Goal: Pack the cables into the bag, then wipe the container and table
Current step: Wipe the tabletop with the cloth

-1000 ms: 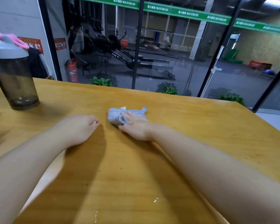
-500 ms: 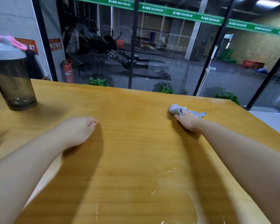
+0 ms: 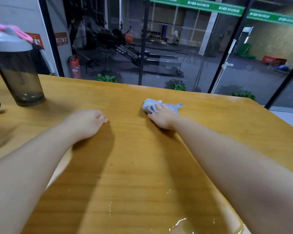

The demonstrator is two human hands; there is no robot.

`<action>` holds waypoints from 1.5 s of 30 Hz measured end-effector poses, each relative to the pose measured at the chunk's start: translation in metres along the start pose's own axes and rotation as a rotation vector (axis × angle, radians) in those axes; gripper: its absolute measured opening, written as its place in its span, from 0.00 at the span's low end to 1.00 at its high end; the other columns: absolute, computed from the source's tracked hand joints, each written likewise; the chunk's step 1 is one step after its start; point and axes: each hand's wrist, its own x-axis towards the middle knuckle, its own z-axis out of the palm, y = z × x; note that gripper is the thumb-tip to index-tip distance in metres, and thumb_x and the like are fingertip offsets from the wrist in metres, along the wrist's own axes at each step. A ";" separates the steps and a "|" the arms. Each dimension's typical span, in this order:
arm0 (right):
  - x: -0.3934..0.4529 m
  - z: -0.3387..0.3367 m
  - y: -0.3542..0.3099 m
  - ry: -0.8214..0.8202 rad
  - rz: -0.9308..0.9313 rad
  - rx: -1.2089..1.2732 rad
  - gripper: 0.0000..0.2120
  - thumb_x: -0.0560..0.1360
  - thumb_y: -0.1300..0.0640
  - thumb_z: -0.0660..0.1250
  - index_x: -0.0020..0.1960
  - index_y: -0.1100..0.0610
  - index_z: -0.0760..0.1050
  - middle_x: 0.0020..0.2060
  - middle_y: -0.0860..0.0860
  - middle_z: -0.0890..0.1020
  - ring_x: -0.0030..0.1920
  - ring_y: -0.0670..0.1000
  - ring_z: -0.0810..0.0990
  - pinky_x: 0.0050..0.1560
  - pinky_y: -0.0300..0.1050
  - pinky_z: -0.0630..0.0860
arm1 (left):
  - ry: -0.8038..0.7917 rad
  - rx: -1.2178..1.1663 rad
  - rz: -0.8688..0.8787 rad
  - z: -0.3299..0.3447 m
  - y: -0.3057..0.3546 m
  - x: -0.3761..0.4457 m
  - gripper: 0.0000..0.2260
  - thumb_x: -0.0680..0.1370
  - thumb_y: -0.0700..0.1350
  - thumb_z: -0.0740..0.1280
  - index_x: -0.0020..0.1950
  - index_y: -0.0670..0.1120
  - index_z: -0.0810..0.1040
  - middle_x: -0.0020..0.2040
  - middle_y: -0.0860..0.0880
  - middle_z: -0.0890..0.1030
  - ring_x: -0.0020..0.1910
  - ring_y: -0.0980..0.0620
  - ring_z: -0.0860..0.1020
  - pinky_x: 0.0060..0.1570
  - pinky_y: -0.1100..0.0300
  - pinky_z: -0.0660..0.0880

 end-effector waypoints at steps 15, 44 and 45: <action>-0.102 0.018 -0.097 -0.112 -0.258 0.047 0.29 0.82 0.46 0.47 0.78 0.54 0.42 0.78 0.48 0.42 0.77 0.49 0.40 0.74 0.47 0.40 | 0.256 -0.351 -0.021 -0.024 -0.036 -0.090 0.17 0.82 0.47 0.52 0.69 0.46 0.69 0.60 0.52 0.79 0.49 0.54 0.72 0.42 0.65 0.67; -0.234 0.046 -0.176 -0.157 -0.394 0.008 0.28 0.82 0.43 0.45 0.78 0.51 0.42 0.78 0.47 0.42 0.77 0.49 0.39 0.76 0.48 0.40 | 0.409 -0.694 0.088 -0.028 -0.070 -0.203 0.09 0.80 0.44 0.59 0.56 0.51 0.77 0.49 0.55 0.81 0.49 0.57 0.78 0.45 0.67 0.71; -0.244 0.046 -0.178 -0.161 -0.413 0.018 0.28 0.82 0.43 0.45 0.78 0.51 0.42 0.78 0.47 0.43 0.77 0.49 0.39 0.76 0.48 0.40 | 0.410 -0.733 0.084 -0.029 -0.070 -0.203 0.09 0.80 0.44 0.59 0.54 0.51 0.78 0.48 0.55 0.82 0.48 0.58 0.79 0.47 0.64 0.72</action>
